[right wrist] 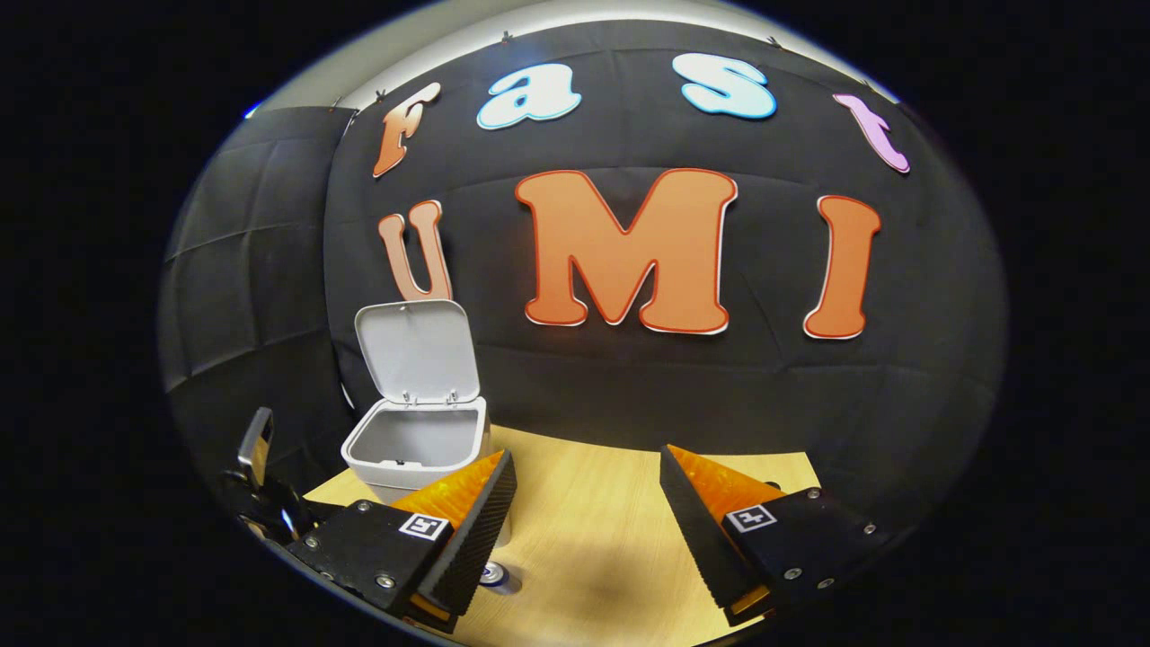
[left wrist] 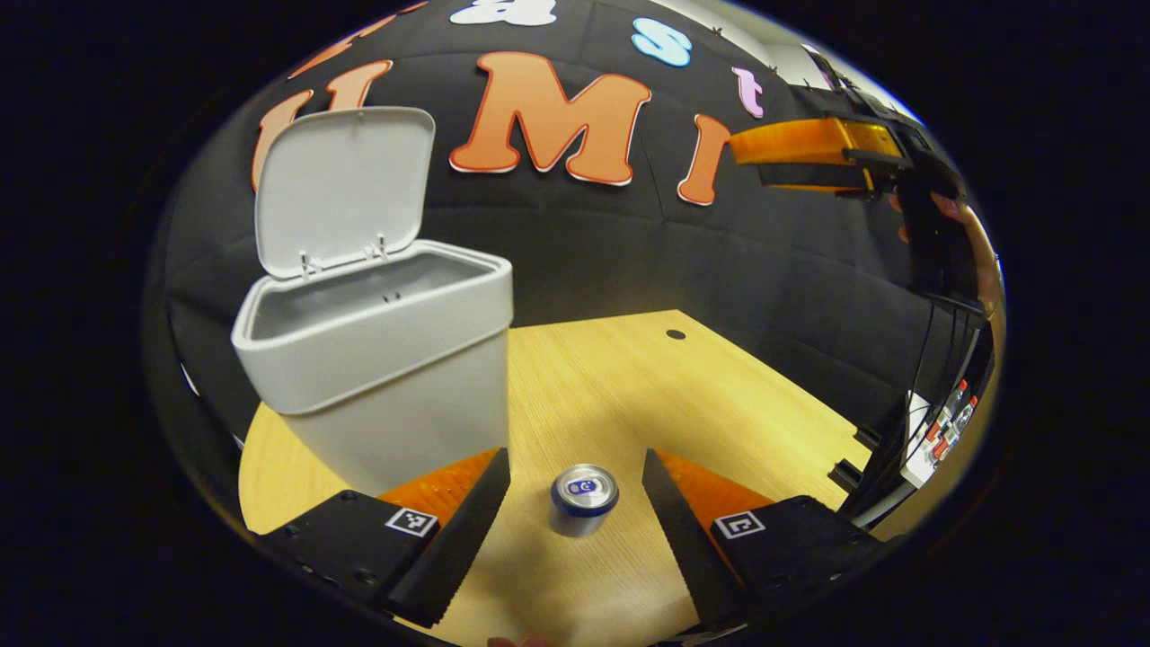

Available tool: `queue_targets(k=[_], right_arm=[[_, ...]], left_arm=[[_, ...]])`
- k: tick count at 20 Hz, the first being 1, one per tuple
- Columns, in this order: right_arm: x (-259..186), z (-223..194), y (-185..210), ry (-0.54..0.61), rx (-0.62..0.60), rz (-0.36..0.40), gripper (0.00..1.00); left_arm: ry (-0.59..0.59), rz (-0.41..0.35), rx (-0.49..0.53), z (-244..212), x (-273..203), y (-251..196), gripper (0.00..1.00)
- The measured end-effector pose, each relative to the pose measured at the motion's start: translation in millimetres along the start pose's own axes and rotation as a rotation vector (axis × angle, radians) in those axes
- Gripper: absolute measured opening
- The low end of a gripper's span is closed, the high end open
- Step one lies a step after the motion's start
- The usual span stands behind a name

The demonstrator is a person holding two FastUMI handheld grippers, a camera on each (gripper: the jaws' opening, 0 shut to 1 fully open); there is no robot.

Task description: Press the lid of the desktop garbage bin to open it, pick up the crumpled paper on the desktop and throw it into the bin, then pick up the pop can on the desktop and drop it into the bin, and finally close the garbage bin lid.

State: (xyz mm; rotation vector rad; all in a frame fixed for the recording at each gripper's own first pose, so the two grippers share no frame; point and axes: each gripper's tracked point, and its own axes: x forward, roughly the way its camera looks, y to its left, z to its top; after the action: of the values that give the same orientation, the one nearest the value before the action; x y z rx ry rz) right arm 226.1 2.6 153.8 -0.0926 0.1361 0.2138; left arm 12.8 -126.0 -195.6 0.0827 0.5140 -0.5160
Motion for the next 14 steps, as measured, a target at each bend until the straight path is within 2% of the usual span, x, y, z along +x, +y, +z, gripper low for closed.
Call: queue_targets(k=[5, 6, 7, 11, 14], right_arm=[[-12.9, -11.1, -31.0, 0.017, 0.017, -0.048, 0.96], [-15.4, -13.8, -36.7, 0.024, 0.022, -0.055, 1.0], [-16.8, -16.6, -41.3, 0.032, 0.025, -0.059, 0.96], [-21.9, -24.5, -60.6, 0.041, 0.023, -0.091, 0.96], [-23.8, -25.5, -78.5, 0.016, 0.035, -0.147, 0.96]], left_arm=[[0.058, 0.008, 0.018, -32.0, 36.0, -3.7, 0.97], [0.067, 0.003, 0.016, -36.4, 43.3, -5.8, 0.97], [0.081, 0.0, 0.015, -43.0, 50.6, -7.1, 0.97], [0.137, 0.025, 0.03, -66.3, 79.1, -5.3, 0.97], [0.146, 0.053, 0.027, -76.8, 95.3, -6.3, 0.98]])
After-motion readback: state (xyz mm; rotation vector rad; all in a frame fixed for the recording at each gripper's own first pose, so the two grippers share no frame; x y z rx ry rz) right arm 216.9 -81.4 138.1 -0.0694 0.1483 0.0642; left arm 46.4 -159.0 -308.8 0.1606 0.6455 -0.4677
